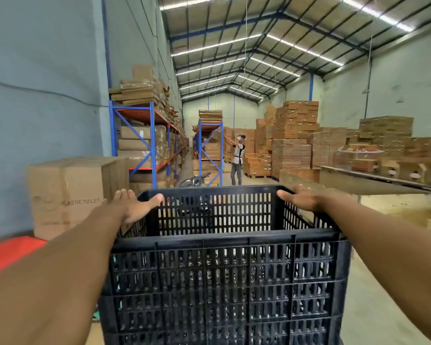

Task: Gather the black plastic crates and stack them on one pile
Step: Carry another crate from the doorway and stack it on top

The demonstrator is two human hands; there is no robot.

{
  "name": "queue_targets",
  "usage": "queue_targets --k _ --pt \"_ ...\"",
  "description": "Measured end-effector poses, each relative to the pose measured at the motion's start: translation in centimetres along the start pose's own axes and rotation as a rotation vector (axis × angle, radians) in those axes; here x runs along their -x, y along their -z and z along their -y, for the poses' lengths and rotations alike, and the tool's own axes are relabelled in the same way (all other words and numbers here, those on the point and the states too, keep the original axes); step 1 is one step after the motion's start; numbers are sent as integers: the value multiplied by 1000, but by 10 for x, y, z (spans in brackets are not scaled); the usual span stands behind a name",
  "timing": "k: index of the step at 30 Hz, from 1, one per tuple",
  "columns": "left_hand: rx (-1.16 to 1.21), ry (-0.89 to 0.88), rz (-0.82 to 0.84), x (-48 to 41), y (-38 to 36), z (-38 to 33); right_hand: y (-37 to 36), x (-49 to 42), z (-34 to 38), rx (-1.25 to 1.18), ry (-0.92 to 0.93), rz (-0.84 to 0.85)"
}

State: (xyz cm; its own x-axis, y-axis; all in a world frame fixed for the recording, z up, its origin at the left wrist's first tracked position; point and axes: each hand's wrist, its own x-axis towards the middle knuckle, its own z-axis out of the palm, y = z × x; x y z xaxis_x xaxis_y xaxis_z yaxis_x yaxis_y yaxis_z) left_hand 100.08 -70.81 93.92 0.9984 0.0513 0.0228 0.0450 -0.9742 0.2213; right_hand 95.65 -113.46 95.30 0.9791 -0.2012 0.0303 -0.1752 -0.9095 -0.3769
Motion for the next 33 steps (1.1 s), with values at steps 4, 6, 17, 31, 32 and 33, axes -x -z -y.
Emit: queue_targets --k 4,6,17,31,32,33 --pt "-37 34 -5 7 1 1 9 11 -5 176 -62 20" --pt "-24 39 23 12 5 4 15 11 -14 229 -112 20" --pt "-3 23 -82 68 11 10 17 51 3 262 -56 36" --pt "-78 -144 -128 181 -20 20 -45 178 51 324 78 -116" --pt "-73 -139 -128 192 -22 21 -45 185 51 324 81 -105" --pt "-86 -131 -130 202 -23 22 -46 189 49 320 90 -97"
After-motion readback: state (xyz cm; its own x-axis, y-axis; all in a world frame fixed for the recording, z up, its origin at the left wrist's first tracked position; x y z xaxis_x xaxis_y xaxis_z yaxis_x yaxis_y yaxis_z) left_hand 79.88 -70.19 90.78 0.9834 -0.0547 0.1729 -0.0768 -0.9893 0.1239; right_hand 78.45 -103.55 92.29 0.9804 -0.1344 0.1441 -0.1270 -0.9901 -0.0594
